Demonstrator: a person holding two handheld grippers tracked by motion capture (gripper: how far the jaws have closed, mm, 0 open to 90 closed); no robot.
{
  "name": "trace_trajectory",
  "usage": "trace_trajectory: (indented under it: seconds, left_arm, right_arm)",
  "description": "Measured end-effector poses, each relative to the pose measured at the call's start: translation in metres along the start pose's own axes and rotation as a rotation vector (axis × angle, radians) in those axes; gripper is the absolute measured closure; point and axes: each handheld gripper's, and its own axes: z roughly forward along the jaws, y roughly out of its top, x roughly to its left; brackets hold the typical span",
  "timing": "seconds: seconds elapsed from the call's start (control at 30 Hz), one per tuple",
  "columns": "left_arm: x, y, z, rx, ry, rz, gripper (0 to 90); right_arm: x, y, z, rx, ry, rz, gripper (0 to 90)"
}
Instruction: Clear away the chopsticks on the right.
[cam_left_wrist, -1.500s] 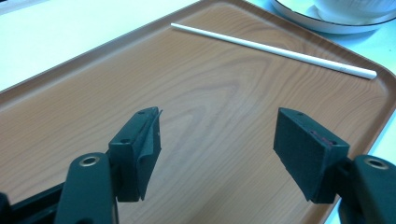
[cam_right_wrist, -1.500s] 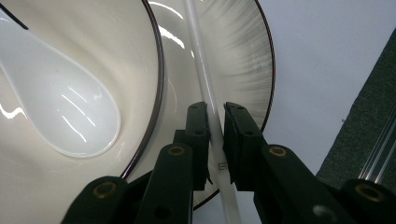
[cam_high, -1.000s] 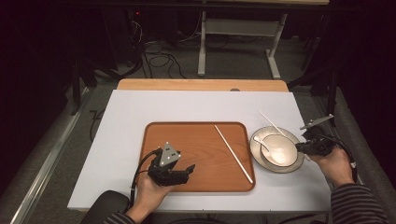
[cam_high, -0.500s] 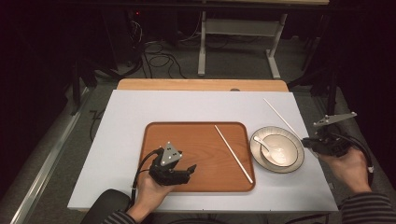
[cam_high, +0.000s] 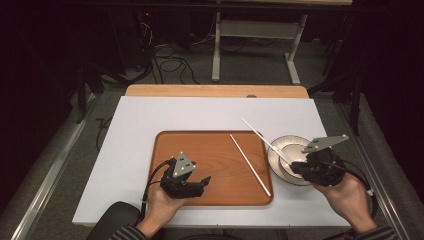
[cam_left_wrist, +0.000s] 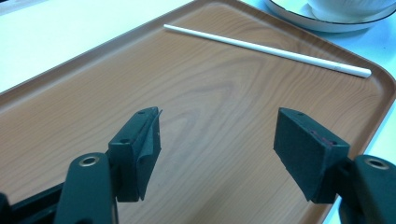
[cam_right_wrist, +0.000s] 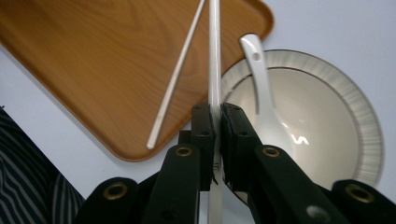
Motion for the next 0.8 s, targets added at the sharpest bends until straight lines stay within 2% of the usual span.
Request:
trace_trajectory:
  seconds: [0.27,0.43,0.57,0.67,0.8]
  left_arm:
    - [-0.001,0.0,0.002,0.005,-0.002,0.002,32.3]
    - [-0.001,0.0,0.001,0.005,0.001,0.003,32.3]
    - [-0.001,0.0,0.0,0.004,0.001,0.002,32.3]
    - [0.0,0.0,0.0,0.004,0.001,0.001,32.3]
    - [0.0,0.0,0.0,0.004,0.001,0.002,32.3]
  right_arm:
    - [0.021,0.008,0.03,0.028,0.066,0.012,86.1]
    - [0.033,0.012,0.056,0.087,0.087,0.019,86.1]
    - [0.038,0.015,0.076,0.112,0.111,0.025,86.1]
    - [0.042,0.017,0.089,0.138,0.121,0.043,86.0]
    - [0.05,0.017,0.101,0.161,0.112,0.031,86.0]
